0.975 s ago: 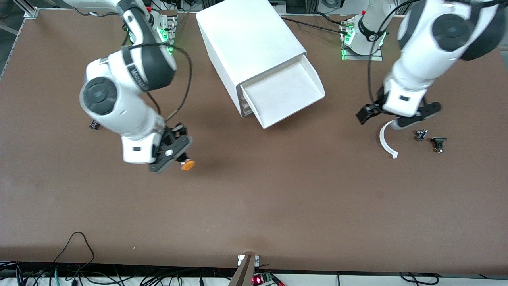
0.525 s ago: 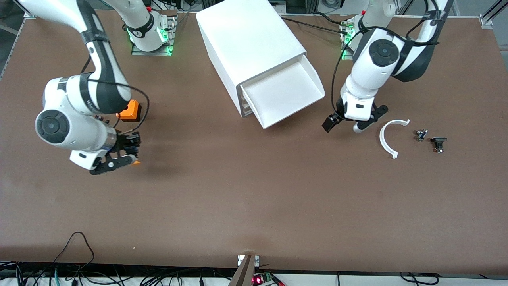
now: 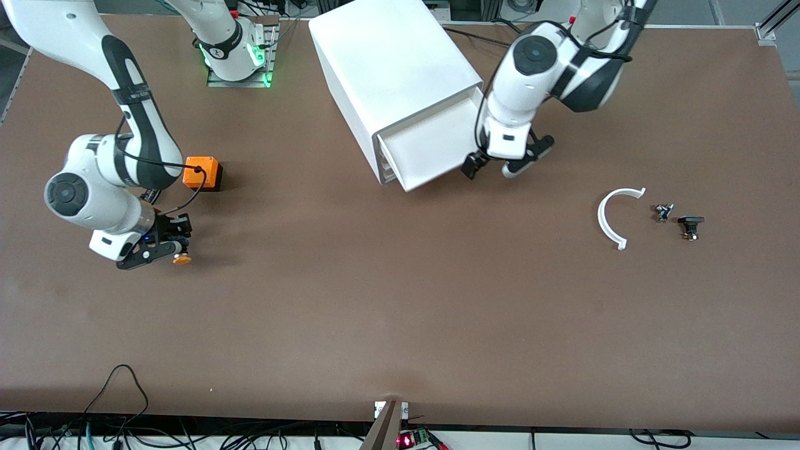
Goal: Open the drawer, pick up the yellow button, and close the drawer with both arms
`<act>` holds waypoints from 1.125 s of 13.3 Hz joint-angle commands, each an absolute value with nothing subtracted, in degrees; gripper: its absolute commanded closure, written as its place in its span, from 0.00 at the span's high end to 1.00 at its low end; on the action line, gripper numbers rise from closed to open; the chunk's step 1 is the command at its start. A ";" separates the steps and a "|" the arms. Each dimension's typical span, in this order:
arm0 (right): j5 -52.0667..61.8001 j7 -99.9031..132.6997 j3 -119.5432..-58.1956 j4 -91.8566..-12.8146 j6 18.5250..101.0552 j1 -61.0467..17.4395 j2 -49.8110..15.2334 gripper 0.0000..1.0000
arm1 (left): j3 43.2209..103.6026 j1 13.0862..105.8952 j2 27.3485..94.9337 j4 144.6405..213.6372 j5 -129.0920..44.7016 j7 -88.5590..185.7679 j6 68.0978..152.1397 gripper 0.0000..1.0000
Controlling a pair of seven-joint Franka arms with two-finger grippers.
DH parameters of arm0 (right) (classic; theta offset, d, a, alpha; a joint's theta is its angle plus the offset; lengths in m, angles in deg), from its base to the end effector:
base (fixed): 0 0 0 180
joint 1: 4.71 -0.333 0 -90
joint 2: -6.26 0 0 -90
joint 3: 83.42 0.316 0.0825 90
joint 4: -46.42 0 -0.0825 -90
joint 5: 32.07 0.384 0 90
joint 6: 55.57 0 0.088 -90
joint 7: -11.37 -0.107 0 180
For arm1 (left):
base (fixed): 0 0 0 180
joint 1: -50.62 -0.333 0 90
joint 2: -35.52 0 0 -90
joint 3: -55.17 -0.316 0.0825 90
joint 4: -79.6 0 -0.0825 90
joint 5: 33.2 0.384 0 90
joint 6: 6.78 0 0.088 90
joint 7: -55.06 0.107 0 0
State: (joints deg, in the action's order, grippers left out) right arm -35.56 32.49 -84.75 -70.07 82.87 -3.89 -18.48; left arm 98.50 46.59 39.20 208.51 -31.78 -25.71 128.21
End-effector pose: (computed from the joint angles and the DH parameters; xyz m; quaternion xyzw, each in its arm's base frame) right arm 0.5942 -0.0224 0.2267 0.9815 0.1885 -0.0288 0.0191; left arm 0.4138 -0.3365 0.3500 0.9373 0.3470 0.0037 0.0324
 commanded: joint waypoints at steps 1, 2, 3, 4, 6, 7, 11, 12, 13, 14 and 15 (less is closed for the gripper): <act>-36.46 33.95 -83.86 -76.44 91.28 -1.90 -18.78 0.24 | 105.51 46.13 37.45 209.77 -30.92 -32.82 126.29 1.00; -36.46 33.95 -83.86 -76.62 91.47 -1.28 -19.31 0.24 | 107.62 46.13 37.45 209.77 -31.09 -32.84 125.33 1.00; -36.46 34.22 -83.86 -76.80 91.47 -0.93 -19.40 0.24 | 109.47 46.13 37.45 209.86 -31.18 -32.84 124.97 1.00; -36.46 35.26 -83.86 -76.71 91.13 -0.84 -19.31 0.25 | 110.36 46.13 37.45 210.03 -31.27 -32.75 124.71 1.00; -36.03 34.40 -83.86 -76.10 90.25 -0.84 -19.05 0.99 | 112.56 46.13 37.45 210.21 -32.23 -32.57 124.62 1.00; -35.85 34.13 -83.77 -74.97 88.94 -0.93 -18.61 1.00 | 112.48 46.13 37.45 210.21 -32.32 -32.22 124.62 1.00; -35.41 25.62 -80.36 -61.37 67.89 -0.93 -17.20 1.00 | 108.72 42.28 37.45 209.95 -32.33 -25.06 125.14 1.00; -35.32 23.69 -79.30 -57.15 62.35 -1.01 -17.12 1.00 | 104.44 42.18 37.37 209.51 -32.41 -18.40 125.14 1.00; -35.23 21.50 -78.68 -53.98 58.12 -1.10 -17.03 1.00 | 100.22 42.18 36.93 208.90 -32.50 -11.55 125.06 1.00; -35.32 20.34 -78.33 -51.69 54.86 -1.28 -16.68 1.00 | 96.78 42.18 36.66 208.02 -32.50 -5.74 124.71 1.00; -35.32 20.07 -77.45 -49.40 52.13 -1.28 -16.42 1.00 | 93.53 42.18 36.58 207.31 -32.50 -1.15 124.53 1.00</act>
State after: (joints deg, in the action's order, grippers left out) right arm -35.53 21.93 -78.95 -54.21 57.67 -1.89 -16.03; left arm 98.46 42.57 37.70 208.66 -31.77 -10.67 125.15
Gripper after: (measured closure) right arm 0.000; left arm 0.000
